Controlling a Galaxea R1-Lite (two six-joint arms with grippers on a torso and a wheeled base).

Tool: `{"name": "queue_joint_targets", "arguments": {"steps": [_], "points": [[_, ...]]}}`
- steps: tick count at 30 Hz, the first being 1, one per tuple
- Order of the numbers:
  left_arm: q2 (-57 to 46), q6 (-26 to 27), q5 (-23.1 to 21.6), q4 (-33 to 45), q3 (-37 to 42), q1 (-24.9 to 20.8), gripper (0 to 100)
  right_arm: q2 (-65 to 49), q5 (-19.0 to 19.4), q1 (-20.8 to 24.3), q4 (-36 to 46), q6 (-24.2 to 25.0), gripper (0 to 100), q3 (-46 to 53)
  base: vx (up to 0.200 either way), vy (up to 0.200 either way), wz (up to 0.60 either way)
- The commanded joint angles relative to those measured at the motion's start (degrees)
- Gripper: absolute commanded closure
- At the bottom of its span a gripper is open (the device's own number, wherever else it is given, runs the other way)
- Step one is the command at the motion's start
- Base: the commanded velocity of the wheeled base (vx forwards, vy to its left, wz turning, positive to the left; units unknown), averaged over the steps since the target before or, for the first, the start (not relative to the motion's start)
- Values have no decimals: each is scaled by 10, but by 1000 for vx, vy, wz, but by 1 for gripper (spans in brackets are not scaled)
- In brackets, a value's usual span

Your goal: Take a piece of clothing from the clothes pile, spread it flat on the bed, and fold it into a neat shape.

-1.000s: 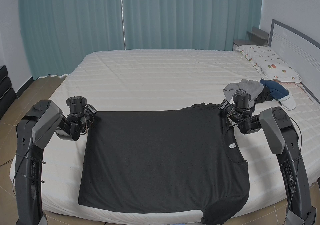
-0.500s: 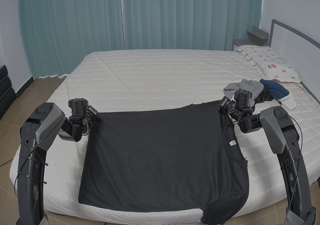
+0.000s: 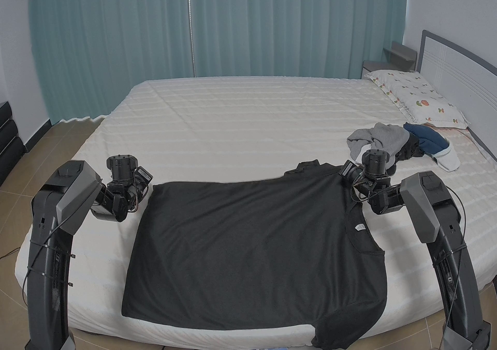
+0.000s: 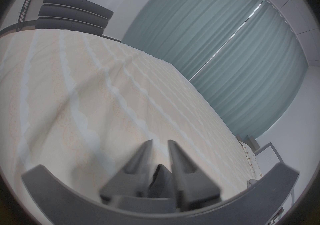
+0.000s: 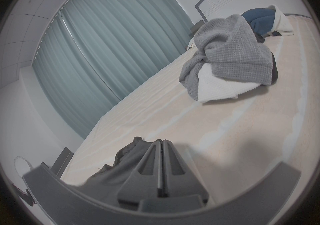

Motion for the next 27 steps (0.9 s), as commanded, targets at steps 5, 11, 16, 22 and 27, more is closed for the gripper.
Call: {"name": "queue_joint_targets", "arguments": {"steps": [5,11,16,22,27], "points": [[-5,-2,0,0,7,-1,0,-6,-7,-2,14,2,0,0,0,0,0],[-59,-18,0,-10,83,3,0,-82,-15,-12,12,6,0,74,0,0,0],[-170,-29,-23,-50,214,14,0,-215,-3,-20,-28,7,0,282,0,0,0],[-240,-26,-59,-69,310,7,0,-380,53,-23,-78,12,0,561,0,0,0],[-334,-28,-81,-67,437,0,0,-520,112,-23,-145,54,0,802,0,0,0]]}}
